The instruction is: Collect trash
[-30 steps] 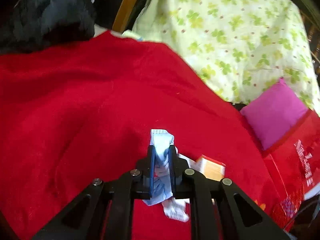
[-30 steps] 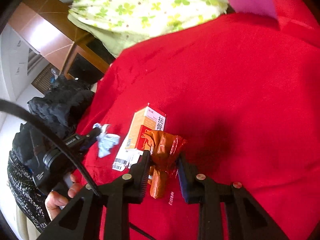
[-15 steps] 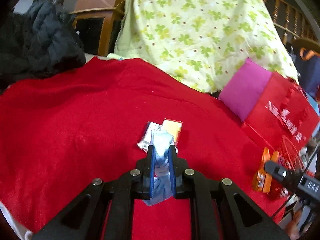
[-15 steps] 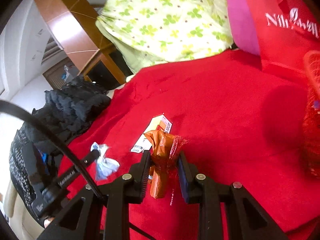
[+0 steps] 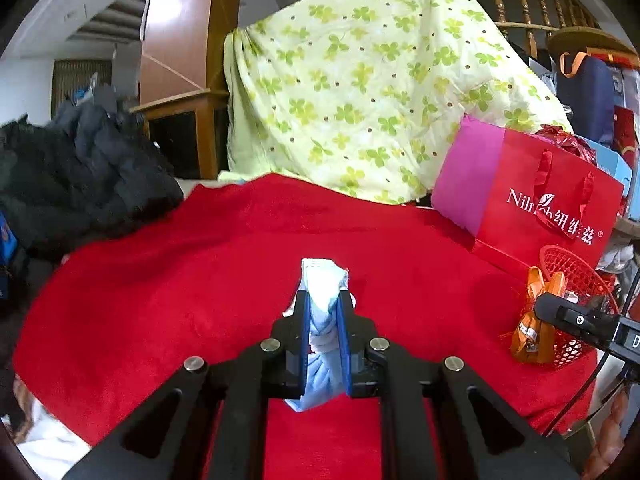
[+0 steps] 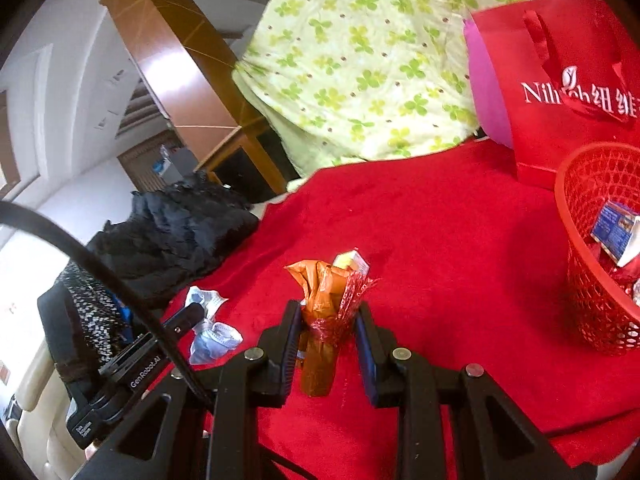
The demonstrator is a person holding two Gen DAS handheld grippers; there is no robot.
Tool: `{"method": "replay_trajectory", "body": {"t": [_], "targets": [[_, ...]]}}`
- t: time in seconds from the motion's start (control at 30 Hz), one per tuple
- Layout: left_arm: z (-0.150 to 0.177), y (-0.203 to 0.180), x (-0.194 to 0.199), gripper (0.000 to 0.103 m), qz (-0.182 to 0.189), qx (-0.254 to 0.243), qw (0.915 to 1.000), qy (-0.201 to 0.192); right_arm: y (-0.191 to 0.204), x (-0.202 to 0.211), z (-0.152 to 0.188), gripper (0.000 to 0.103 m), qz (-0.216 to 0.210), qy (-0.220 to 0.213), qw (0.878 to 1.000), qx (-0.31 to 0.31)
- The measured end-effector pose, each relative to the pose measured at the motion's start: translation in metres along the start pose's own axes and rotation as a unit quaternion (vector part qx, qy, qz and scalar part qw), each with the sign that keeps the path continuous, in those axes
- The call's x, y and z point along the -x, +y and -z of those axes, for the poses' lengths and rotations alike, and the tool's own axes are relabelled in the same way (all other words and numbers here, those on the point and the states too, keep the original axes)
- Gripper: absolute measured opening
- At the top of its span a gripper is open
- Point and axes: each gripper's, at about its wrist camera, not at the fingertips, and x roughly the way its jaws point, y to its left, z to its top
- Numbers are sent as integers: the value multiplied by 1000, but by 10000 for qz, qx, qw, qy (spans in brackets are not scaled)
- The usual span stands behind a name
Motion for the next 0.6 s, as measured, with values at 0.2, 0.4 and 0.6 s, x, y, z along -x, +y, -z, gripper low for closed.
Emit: {"method": "replay_trajectory", "body": {"t": [0.2,0.4,0.6], "targets": [[-6,-11,11,14,-205,-227,9995,-124,9,6,2,29,-95,-88,9998,130],[-4,-21,10,14,-307,-380,9988,-96,5,11,7,29,-86,-152,9997,177],[-3,-35,11,14,-420,-582,9974,-113,-3,18,8,29,-50,-240,9996,137]]}}
